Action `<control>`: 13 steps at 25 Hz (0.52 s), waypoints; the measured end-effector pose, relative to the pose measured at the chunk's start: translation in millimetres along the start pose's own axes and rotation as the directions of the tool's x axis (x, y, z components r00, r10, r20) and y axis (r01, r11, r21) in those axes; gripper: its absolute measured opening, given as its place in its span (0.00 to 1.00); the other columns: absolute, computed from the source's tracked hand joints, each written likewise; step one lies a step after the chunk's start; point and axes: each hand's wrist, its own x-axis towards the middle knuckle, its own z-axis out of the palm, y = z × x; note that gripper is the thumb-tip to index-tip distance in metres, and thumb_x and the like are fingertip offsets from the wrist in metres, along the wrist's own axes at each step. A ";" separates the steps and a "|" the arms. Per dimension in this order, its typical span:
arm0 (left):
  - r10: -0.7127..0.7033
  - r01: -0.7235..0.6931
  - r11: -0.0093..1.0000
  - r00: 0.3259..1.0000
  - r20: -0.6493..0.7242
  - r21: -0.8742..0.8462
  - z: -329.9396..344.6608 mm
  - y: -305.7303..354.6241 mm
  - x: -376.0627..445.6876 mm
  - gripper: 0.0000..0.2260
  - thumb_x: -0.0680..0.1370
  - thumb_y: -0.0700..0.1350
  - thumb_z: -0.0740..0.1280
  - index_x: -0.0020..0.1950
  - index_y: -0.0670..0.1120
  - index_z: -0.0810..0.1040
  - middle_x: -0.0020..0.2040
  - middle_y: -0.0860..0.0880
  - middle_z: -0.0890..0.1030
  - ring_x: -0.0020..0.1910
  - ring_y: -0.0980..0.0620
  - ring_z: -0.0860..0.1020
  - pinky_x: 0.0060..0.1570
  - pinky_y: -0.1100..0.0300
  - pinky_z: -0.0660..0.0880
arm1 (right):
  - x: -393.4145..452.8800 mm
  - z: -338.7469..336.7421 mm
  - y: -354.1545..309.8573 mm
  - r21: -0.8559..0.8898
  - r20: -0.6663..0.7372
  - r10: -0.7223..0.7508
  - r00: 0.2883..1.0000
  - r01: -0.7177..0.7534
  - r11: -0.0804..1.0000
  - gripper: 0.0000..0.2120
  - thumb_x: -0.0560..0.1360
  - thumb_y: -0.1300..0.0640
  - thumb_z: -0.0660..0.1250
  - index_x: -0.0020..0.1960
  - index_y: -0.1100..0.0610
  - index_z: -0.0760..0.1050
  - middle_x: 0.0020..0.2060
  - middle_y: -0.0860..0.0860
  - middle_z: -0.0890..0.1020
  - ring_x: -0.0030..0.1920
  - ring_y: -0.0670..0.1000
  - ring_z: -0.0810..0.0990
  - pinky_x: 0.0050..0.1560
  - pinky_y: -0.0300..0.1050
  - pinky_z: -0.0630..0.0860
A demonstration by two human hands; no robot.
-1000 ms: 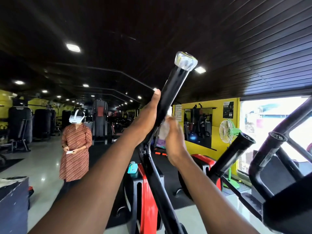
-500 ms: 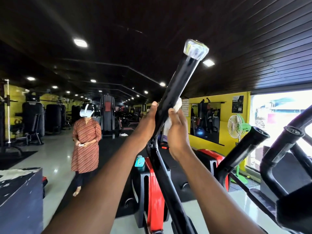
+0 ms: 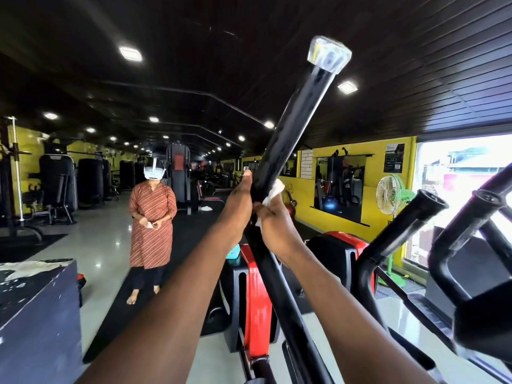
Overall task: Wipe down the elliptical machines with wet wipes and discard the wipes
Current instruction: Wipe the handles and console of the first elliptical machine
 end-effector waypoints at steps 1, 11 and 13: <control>-0.018 0.018 1.000 1.000 -0.024 0.004 0.3 -0.7 0.1 0.23 0.82 0.61 0.50 0.56 0.48 0.80 0.50 0.49 0.82 0.50 0.52 0.79 0.49 0.59 0.74 | -6.5 -0.6 8.3 -0.109 0.029 0.074 0.997 -0.070 0.992 0.16 0.81 0.65 0.56 0.64 0.50 0.66 0.52 0.45 0.78 0.53 0.44 0.78 0.53 0.40 0.76; -0.079 0.079 0.997 0.996 -0.039 -0.025 2.7 -31.8 -6.6 0.31 0.77 0.70 0.49 0.68 0.52 0.73 0.64 0.48 0.78 0.63 0.49 0.75 0.66 0.50 0.69 | -22.1 -2.2 19.7 -0.296 0.038 0.222 0.974 -0.202 0.934 0.11 0.81 0.59 0.57 0.63 0.54 0.67 0.57 0.51 0.77 0.63 0.54 0.75 0.62 0.50 0.71; -0.102 0.103 0.995 0.992 -0.068 0.008 4.3 -39.4 -11.5 0.32 0.77 0.70 0.47 0.71 0.52 0.70 0.69 0.48 0.74 0.67 0.46 0.72 0.70 0.46 0.65 | -28.2 -13.2 19.0 -0.285 0.006 0.280 0.960 -0.267 0.921 0.06 0.83 0.58 0.56 0.56 0.55 0.70 0.53 0.53 0.80 0.59 0.57 0.77 0.59 0.54 0.73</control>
